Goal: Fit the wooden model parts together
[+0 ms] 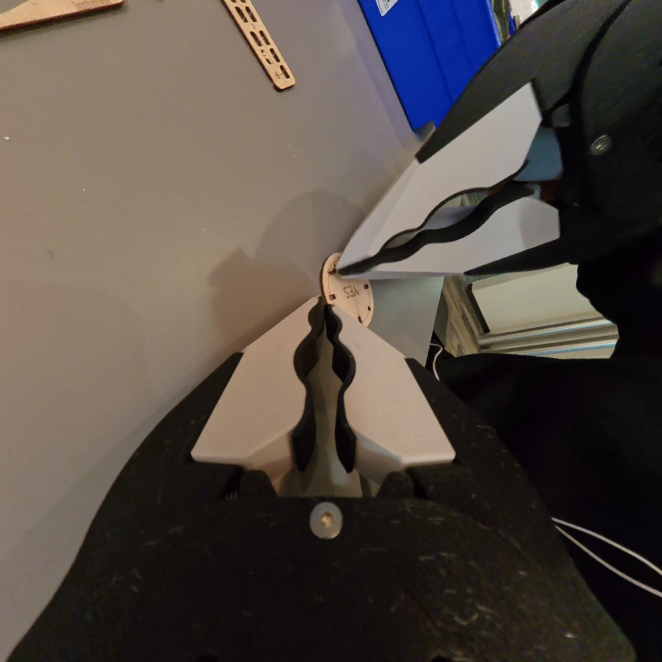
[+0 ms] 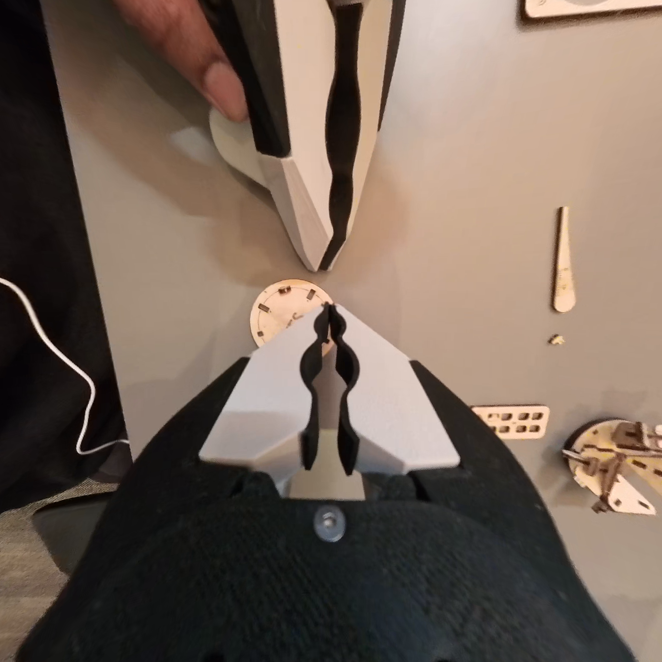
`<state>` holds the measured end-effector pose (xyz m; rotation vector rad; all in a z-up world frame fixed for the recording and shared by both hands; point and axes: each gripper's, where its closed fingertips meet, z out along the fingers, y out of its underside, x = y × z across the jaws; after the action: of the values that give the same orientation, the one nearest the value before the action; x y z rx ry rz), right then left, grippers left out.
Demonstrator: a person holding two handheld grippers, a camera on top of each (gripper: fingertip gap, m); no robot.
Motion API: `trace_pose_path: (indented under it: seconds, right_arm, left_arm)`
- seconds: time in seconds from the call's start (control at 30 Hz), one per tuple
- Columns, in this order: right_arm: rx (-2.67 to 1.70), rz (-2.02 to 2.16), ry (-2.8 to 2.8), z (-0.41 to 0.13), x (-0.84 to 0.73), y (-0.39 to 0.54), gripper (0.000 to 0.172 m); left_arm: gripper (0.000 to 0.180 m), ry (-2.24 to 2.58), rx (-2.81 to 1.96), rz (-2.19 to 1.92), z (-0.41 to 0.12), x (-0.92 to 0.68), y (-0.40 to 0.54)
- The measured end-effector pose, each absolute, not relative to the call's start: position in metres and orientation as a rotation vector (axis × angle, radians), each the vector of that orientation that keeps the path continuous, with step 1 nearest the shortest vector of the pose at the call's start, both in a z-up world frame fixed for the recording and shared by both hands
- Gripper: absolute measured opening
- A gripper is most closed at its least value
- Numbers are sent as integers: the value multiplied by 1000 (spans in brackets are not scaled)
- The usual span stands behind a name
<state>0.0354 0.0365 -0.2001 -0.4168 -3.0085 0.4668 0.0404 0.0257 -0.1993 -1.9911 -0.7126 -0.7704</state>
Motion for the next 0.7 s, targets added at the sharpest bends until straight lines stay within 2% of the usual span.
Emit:
trace_pose_path:
  seconds: [0.5, 0.7]
  right_arm:
    - [-506, 542, -3003, -190, 36, 38, 0]
    - [-483, 511, -3015, -203, 37, 34, 0]
  left_arm:
    - [0, -714, -1990, -773, -199, 40, 26]
    - [0, -713, -1990, -772, -199, 41, 26]
